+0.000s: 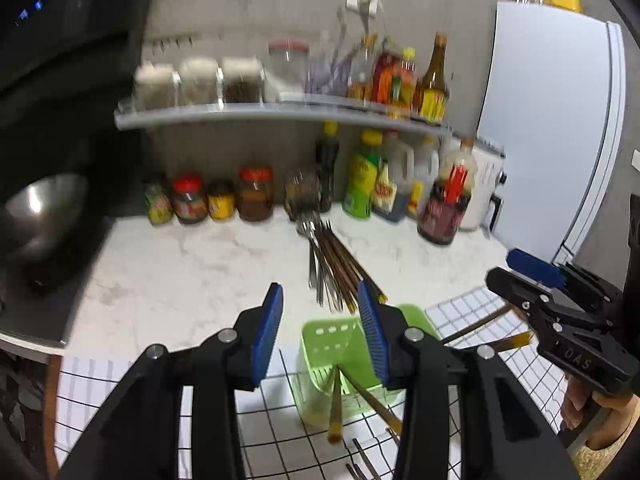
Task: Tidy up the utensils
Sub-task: 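Open the left tool to drop its chopstick into the holder while the right tool releases, then lower the right tool onto a chopstick and close it while the left tool grasps another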
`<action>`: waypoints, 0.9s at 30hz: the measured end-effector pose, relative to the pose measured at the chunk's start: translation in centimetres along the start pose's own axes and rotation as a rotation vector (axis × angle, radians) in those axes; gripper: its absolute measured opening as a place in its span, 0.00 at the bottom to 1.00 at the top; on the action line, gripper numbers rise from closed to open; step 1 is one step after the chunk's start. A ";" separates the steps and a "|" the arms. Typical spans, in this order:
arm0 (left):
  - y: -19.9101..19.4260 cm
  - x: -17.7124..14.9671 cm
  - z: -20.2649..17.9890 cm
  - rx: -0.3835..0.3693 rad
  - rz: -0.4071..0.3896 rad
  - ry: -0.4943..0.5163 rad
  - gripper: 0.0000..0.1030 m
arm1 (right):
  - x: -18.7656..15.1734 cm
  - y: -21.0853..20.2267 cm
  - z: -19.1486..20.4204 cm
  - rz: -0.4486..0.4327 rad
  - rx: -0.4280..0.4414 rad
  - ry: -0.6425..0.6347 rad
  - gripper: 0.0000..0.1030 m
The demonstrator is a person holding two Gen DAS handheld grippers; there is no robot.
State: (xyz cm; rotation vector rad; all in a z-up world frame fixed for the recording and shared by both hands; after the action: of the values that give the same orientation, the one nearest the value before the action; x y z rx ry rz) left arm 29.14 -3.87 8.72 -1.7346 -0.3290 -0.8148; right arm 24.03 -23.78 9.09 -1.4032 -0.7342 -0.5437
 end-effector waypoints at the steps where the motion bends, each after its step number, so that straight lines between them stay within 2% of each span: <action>1: -1.4 -0.2 -0.2 0.009 -0.026 0.003 0.37 | -0.2 -1.2 -0.1 -0.017 0.002 0.001 0.46; 5: -5.9 -2.2 -0.5 0.065 -0.087 -0.018 0.41 | -2.2 -5.6 -0.1 -0.063 0.001 -0.003 0.46; 9: -8.1 -6.2 -0.5 0.161 -0.075 -0.045 0.41 | -6.1 -8.1 0.0 -0.053 0.014 -0.003 0.46; 14: -7.4 -14.8 -1.0 0.256 0.061 -0.060 0.41 | -13.7 -8.2 0.3 0.038 0.023 0.010 0.46; 21: -4.1 -24.9 -2.1 0.257 0.238 -0.066 0.41 | -23.6 -5.9 1.5 0.216 0.026 0.035 0.46; 27: -2.0 -29.8 -2.6 0.188 0.349 -0.092 0.41 | -28.1 -4.4 2.6 0.303 0.051 0.069 0.46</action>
State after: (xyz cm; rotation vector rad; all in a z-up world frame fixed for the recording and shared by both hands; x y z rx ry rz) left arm 5.57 -0.11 -9.43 -1.5958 -0.1516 -0.4383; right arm 1.64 -23.99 -8.60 -1.4092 -0.4654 -0.3321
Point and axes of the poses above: each gripper's, at about its wrist camera, not at the fingertips, and y roughly the way its jaws point, z to its left, x to its top, the point moved 1 cm from there along y, roughly the way its jaws point, and after that the axes turned 15 degrees about z, right-handed, at the moved point
